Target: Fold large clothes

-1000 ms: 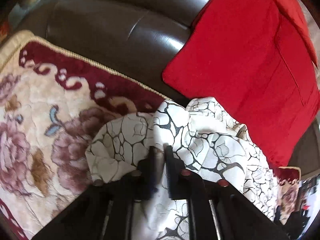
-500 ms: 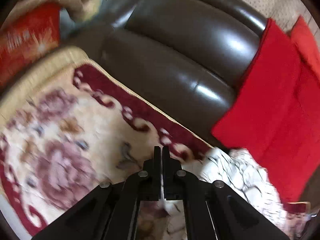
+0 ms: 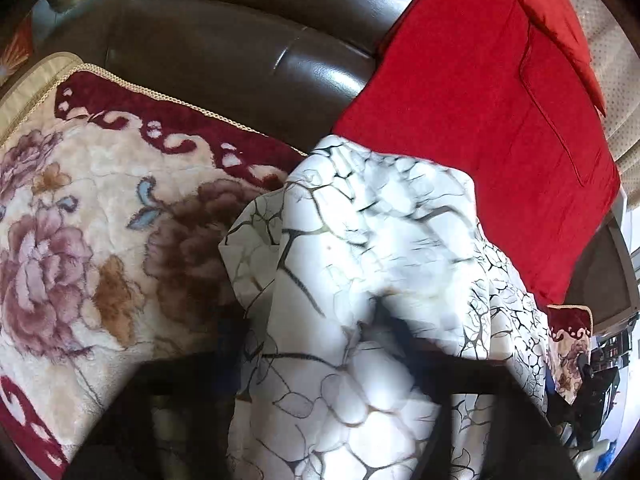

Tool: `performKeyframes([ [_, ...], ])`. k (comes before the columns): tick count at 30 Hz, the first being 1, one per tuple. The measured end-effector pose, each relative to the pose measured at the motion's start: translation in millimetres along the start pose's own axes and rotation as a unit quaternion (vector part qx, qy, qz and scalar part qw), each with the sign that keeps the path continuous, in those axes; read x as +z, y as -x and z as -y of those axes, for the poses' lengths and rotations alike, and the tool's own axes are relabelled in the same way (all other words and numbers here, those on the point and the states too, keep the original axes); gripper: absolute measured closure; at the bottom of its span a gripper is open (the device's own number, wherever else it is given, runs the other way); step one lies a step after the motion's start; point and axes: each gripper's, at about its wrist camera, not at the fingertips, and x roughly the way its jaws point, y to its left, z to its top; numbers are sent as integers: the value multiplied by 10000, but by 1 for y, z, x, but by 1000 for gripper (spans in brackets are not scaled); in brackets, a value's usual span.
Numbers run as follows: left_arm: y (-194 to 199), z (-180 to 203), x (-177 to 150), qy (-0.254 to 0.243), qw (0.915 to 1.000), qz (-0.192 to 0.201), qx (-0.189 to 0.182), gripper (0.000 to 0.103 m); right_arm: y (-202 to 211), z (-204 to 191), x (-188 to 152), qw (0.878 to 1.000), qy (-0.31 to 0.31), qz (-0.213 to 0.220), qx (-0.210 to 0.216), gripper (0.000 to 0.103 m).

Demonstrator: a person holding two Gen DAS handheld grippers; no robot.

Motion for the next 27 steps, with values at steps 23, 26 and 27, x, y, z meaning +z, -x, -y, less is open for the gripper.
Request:
performKeyframes([
  [23,108,-9,-59,-67,9855,1667,317,97,13,-36,-14,9965,811,-74,-169,32],
  [26,110,36,-80,-675,9842,1634,124,61,18,-49,-23,9932,1121,-148,-273,50],
  [27,104,51,-90,-839,9841,1552,226,51,19,-51,-26,9924,1171,-220,-300,57],
])
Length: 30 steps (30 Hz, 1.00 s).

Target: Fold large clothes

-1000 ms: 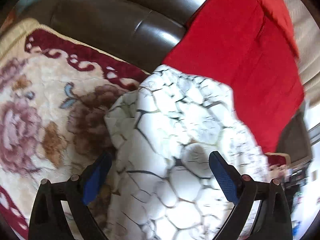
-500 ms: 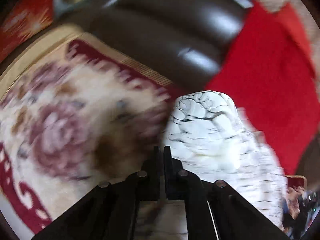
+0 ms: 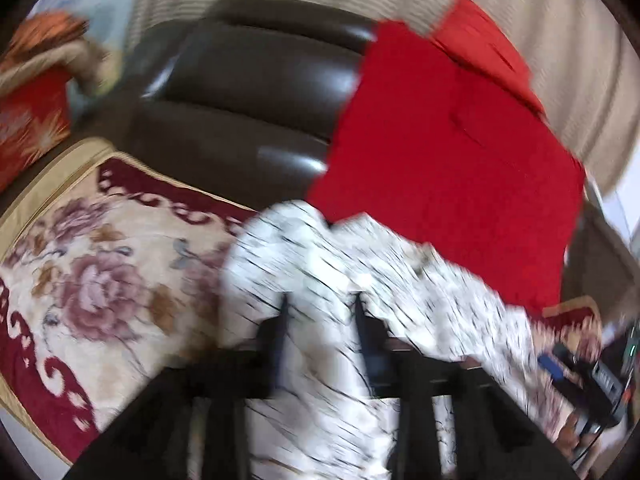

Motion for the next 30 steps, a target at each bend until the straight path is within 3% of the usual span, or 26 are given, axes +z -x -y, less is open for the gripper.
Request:
performKeyframes([
  [1,-3,11,-8,-117,9999,-33,56,44,2,-2,-5,9999,41,-102,-58,60],
  [4,-20,35,-39,-498,9983,-210,230,40,13,2,-24,9987,142,-243,-428,60],
  [5,-31,37,-49,-633,9961,-350,498,35,17,4,-31,9973,238,-299,-635,60],
  [7,-58,29,-71,-721,9899,-739,968,35,17,10,-43,9931,366,-504,-999,67],
  [12,-66,20,-82,-727,9895,-831,932,33,20,19,-54,9906,449,-689,-1091,69],
  [18,-23,9,-84,-241,9965,-247,758,33,28,4,-53,9904,620,-297,-1200,69],
  [21,-38,-1,-95,-302,9953,-560,725,33,10,12,-58,9851,609,-608,-1487,68],
  [23,-41,-1,-96,-409,9953,-492,722,33,9,15,-59,9833,638,-648,-1574,68],
  [30,-27,-10,-83,35,9991,37,411,33,25,9,-41,9873,492,-184,-1499,65],
])
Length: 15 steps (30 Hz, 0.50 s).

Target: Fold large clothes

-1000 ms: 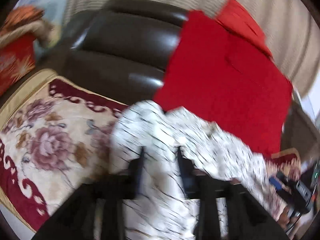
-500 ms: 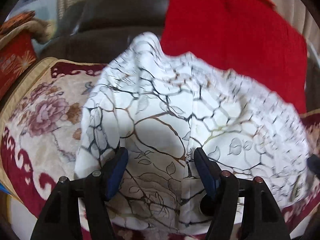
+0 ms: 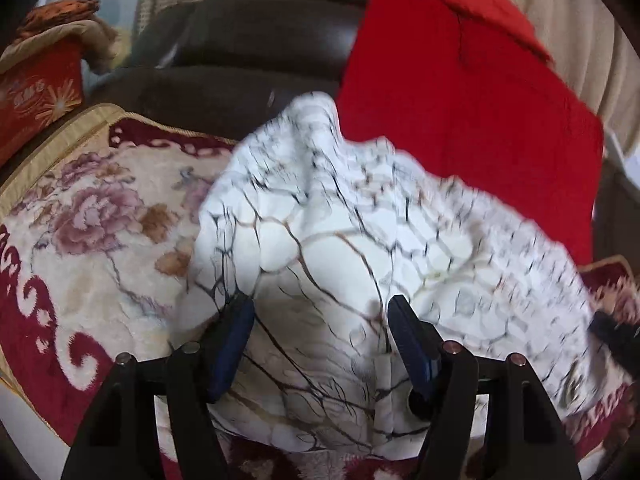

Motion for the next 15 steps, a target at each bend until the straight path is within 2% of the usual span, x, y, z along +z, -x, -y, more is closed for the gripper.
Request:
performKeyframes([
  [2,4,-5,4,90,9998,191,-13,33,-8,6,1,9997,-146,-198,-8,66],
  [3,2,-7,6,91,9998,164,-4,33,-12,9,-1,9994,-198,-275,16,66],
  [6,-29,-7,0,-64,9989,-461,93,33,-14,11,-1,9994,-242,-237,66,66],
  [9,-27,4,-2,-366,9982,-359,301,32,-9,13,0,9992,-335,-177,153,66],
  [12,-25,2,-3,-238,9988,-339,260,32,0,13,2,9986,-415,-47,331,65],
  [15,-18,8,-8,-357,9980,-291,442,32,9,7,2,9980,-324,153,522,65],
])
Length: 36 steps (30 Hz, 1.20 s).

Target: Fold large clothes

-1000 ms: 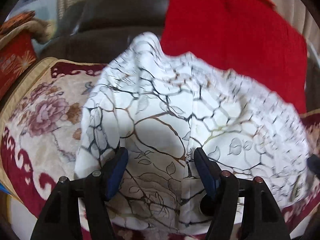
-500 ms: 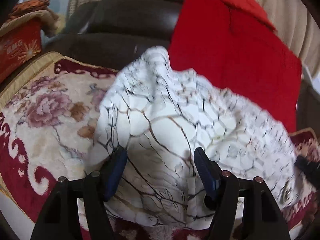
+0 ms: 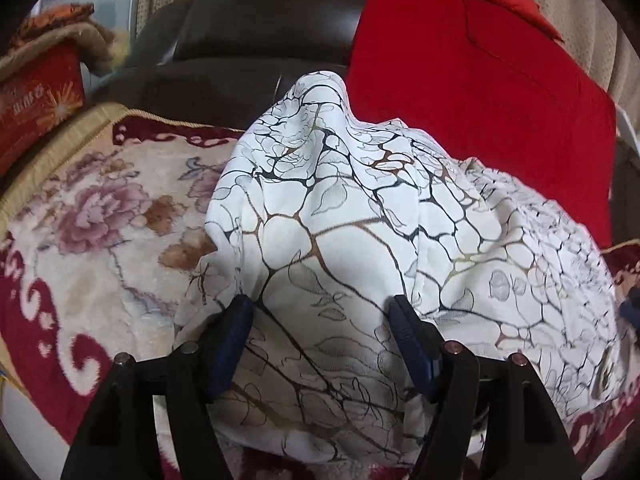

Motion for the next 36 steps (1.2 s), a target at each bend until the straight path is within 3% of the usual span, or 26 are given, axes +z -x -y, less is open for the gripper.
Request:
performKeyframes([
  [2,5,7,-4,-71,9999,25,146,31,0,-6,-2,9999,140,-6,21,65],
  [5,8,9,-5,-77,9997,32,234,30,-23,-6,-10,9980,211,-580,-99,59],
  [9,10,10,-7,-69,9996,41,274,30,-15,-16,-10,9979,406,-505,-70,47],
  [17,14,11,-11,-84,9995,68,313,29,14,-20,-20,9983,373,-283,336,47],
  [22,14,13,-11,-119,9993,70,345,29,-7,-8,-28,9972,159,-711,169,46],
  [28,15,12,-11,-121,9994,66,332,29,-3,-12,-29,9975,197,-644,208,42],
  [33,18,12,-12,-97,9994,59,312,29,11,-13,-34,9967,39,-612,535,42],
  [36,29,10,-14,40,9998,69,204,29,20,-13,-40,9951,-90,-637,749,32],
])
